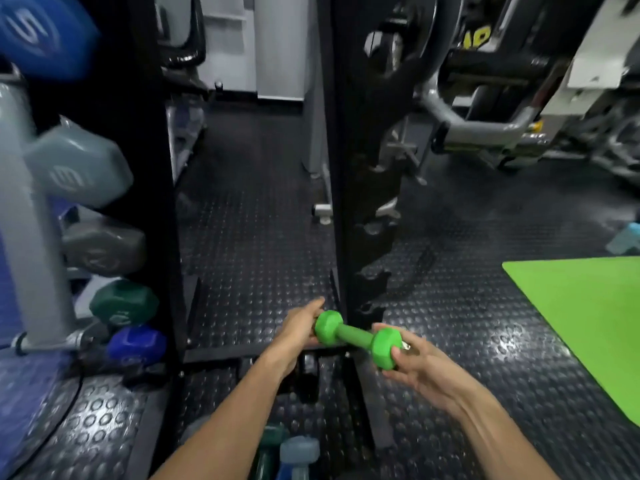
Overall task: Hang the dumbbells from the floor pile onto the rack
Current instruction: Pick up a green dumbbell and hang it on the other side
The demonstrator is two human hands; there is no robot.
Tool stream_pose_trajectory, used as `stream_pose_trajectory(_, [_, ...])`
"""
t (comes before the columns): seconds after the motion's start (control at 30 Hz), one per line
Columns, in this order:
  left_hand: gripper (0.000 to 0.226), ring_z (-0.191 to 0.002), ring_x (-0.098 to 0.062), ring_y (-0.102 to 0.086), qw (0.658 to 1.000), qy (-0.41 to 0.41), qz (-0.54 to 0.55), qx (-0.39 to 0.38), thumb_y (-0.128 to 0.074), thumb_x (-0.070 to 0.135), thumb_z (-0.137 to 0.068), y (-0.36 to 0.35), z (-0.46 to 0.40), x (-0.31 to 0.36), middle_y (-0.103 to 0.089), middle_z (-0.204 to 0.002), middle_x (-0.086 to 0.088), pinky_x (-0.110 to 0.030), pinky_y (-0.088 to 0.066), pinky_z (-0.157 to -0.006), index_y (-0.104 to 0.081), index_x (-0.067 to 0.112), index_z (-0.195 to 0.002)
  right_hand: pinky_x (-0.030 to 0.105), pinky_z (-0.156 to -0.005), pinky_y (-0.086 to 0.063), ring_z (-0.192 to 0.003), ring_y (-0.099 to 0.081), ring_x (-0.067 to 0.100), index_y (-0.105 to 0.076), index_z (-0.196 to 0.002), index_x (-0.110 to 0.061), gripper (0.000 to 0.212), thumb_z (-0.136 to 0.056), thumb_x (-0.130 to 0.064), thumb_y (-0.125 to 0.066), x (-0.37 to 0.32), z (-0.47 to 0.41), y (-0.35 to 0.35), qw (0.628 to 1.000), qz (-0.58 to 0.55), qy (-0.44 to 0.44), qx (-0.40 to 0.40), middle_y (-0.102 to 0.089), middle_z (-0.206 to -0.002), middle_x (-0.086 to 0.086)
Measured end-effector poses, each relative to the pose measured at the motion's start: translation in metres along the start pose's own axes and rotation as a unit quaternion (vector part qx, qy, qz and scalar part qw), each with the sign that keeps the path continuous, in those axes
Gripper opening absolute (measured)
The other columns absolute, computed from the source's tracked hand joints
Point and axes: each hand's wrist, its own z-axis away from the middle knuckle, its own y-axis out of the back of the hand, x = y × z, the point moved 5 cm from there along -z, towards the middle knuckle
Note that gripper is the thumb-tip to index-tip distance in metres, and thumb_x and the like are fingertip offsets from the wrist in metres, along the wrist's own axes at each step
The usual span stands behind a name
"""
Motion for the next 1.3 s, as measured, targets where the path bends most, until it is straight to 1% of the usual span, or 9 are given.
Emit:
stream_pose_trajectory(0.13, [0.048, -0.085, -0.023, -0.072, 0.996, -0.054, -0.007, -0.064, -0.050, 0.044, -0.106, -0.012, 0.028, 0.064, -0.078, -0.104, -0.019, -0.029, -0.055, -0.070, -0.076, 0.004, -0.111, 0.038, -0.074, -0.064, -0.088, -0.072, 0.033, -0.070, -0.120, -0.004, 0.072, -0.059, -0.027, -0.099, -0.067, 0.039, -0.025, 0.995, 0.069, 0.074, -0.008, -0.071, -0.108, 0.023])
stream_pose_trajectory(0.27, [0.045, -0.093, -0.022, -0.072, 0.985, -0.139, -0.005, -0.101, -0.047, 0.043, -0.107, -0.029, 0.064, 0.145, -0.079, -0.110, -0.013, -0.030, -0.058, -0.072, -0.076, 0.011, -0.116, 0.035, -0.063, -0.060, -0.080, -0.070, 0.027, -0.073, -0.110, -0.005, 0.058, -0.060, -0.023, -0.097, -0.142, 0.087, -0.051, 0.977, 0.112, 0.183, 0.019, -0.070, -0.099, 0.019])
stream_pose_trajectory(0.47, [0.019, -0.086, -0.019, -0.068, 0.918, -0.376, 0.108, 0.061, -0.056, 0.019, -0.104, -0.019, 0.142, 0.301, -0.075, -0.095, -0.005, -0.033, -0.054, -0.069, -0.073, 0.020, -0.096, 0.027, -0.062, -0.057, -0.083, -0.065, 0.016, -0.076, -0.107, -0.013, 0.039, -0.068, -0.013, -0.081, -0.251, 0.156, -0.097, 0.922, 0.155, 0.353, 0.035, -0.071, -0.097, 0.014])
stream_pose_trajectory(0.57, [0.014, -0.097, -0.007, -0.068, 0.857, -0.489, 0.099, 0.126, -0.060, 0.029, -0.099, -0.006, 0.183, 0.352, -0.072, -0.106, 0.006, -0.029, -0.055, -0.084, -0.072, 0.026, -0.107, 0.023, -0.068, -0.058, -0.087, -0.066, 0.016, -0.077, -0.108, -0.015, 0.042, -0.068, -0.006, -0.086, -0.294, 0.184, -0.117, 0.880, 0.182, 0.437, 0.047, -0.074, -0.103, 0.014])
stream_pose_trajectory(0.63, [0.014, -0.099, 0.006, -0.062, 0.824, -0.534, 0.093, 0.166, -0.058, 0.029, -0.102, 0.001, 0.210, 0.383, -0.065, -0.117, 0.007, -0.014, -0.050, -0.087, -0.066, 0.026, -0.113, 0.018, -0.072, -0.056, -0.087, -0.067, 0.014, -0.077, -0.106, -0.016, 0.038, -0.069, -0.011, -0.079, -0.322, 0.200, -0.133, 0.854, 0.182, 0.484, 0.053, -0.075, -0.102, 0.012])
stream_pose_trajectory(0.73, [0.022, -0.102, 0.011, -0.055, 0.814, -0.544, 0.097, 0.179, -0.053, 0.032, -0.106, 0.007, 0.230, 0.423, -0.054, -0.128, 0.009, -0.001, -0.040, -0.079, -0.059, 0.026, -0.126, 0.017, -0.073, -0.056, -0.086, -0.066, 0.018, -0.074, -0.105, -0.018, 0.037, -0.069, -0.016, -0.077, -0.361, 0.212, -0.155, 0.834, 0.170, 0.523, 0.051, -0.073, -0.100, 0.019])
stream_pose_trajectory(0.93, [0.049, -0.132, -0.010, -0.051, 0.848, -0.505, 0.111, 0.116, -0.048, 0.046, -0.105, 0.007, 0.231, 0.476, -0.053, -0.145, 0.008, -0.034, -0.038, -0.115, -0.049, 0.024, -0.149, 0.021, -0.068, -0.057, -0.083, -0.068, 0.018, -0.071, -0.103, -0.022, 0.030, -0.076, -0.013, -0.079, -0.439, 0.205, -0.188, 0.808, 0.157, 0.563, 0.080, -0.069, -0.107, 0.021])
stream_pose_trajectory(1.13, [0.071, -0.151, -0.009, -0.034, 0.864, -0.490, 0.098, 0.056, -0.045, 0.060, -0.099, 0.000, 0.231, 0.496, -0.038, -0.164, 0.010, -0.040, -0.023, -0.128, -0.037, 0.026, -0.160, 0.015, -0.051, -0.050, -0.077, -0.067, 0.018, -0.067, -0.115, -0.009, 0.030, -0.088, 0.003, -0.074, -0.501, 0.170, -0.214, 0.804, 0.160, 0.562, 0.110, -0.068, -0.104, 0.013])
stream_pose_trajectory(1.3, [0.092, -0.147, -0.006, -0.041, 0.870, -0.481, 0.106, 0.034, -0.044, 0.082, -0.073, 0.002, 0.222, 0.494, -0.048, -0.157, 0.016, -0.045, -0.026, -0.126, -0.046, 0.036, -0.153, 0.040, -0.078, -0.059, -0.092, -0.072, 0.032, -0.069, -0.108, -0.011, 0.023, -0.088, -0.003, -0.077, -0.526, 0.134, -0.236, 0.817, 0.152, 0.546, 0.106, -0.071, -0.110, 0.022])
